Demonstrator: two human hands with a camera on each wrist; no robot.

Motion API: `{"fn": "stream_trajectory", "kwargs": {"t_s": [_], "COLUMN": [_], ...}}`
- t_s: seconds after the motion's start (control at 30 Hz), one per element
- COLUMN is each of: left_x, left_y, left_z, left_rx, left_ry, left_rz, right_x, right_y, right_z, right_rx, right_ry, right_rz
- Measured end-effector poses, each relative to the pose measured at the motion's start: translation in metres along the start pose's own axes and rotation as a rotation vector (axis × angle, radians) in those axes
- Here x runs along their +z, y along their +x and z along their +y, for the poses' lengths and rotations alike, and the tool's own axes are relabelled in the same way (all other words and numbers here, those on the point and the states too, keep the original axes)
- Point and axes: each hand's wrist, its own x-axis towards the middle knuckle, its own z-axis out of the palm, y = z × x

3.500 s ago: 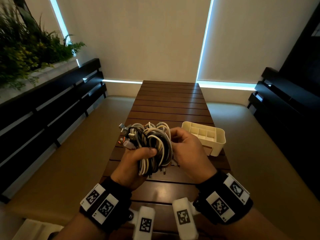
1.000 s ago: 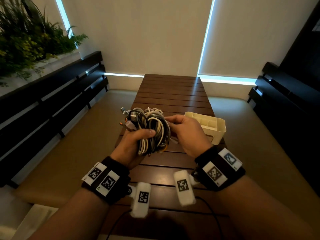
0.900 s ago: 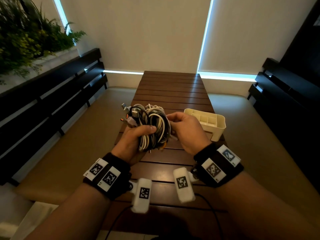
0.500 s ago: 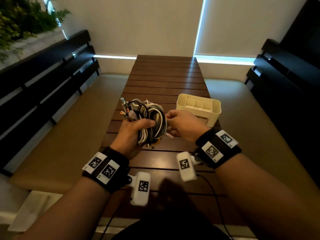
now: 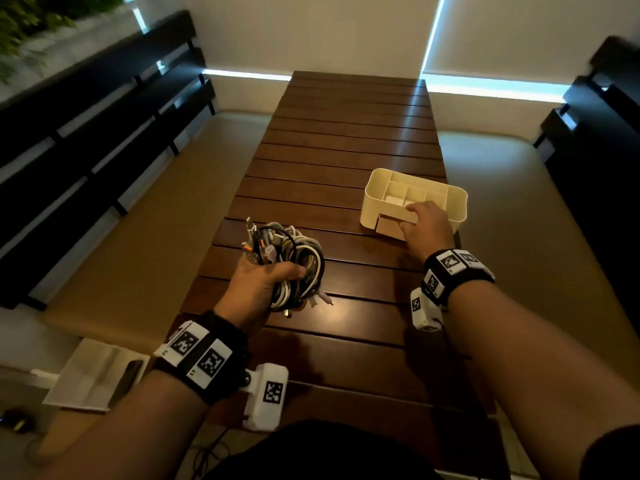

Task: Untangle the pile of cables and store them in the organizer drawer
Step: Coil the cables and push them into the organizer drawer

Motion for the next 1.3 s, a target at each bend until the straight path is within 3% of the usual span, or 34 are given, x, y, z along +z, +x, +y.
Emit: {"fn": "stream_trajectory", "kwargs": {"t_s": [0.2,0.4,0.93,1.03,1.13,1.2,1.3], "left_x": [-0.002,-0.003,-0.024,-0.031,-0.04,-0.045,-0.053], "left_y": [0.007,0.01,-0.014,-0.019,-0.025,-0.031,-0.036], "left_z": [0.0,-0.002,-0.002,-0.005,-0.005,-0.006,-0.009], "left_rx": [-0.024,-0.039,-0.043,-0.041,-0.05,-0.044,-0.043], "left_ry": [0.036,0.012,-0.009,-0.025,-0.057,-0.064,-0.054], "left_rz": [0.046,0.019,-0.075,-0.091,-0.126,-0.114,-0.071], "right_x": [0.011,0.016,0.036,0.038,0.033,0.03,0.032], "right_y": [0.011,-0.006,-0.131,-0.142,-0.152,-0.163,-0.179], "right_z": [0.015,-0.008,-0.063,-0.063,-0.057,-0.05,-0.041], "right_rx": [-0.013,0.007,-0.253,-0.32,-0.427,-0.39,-0.138], "right_ry": [-0.242,-0.112,0.05,0.064,0.162,0.179,0.001], "right_rz": [-0.058,-0.041,-0.219,-0.148,0.044,0.045,-0.21]}}
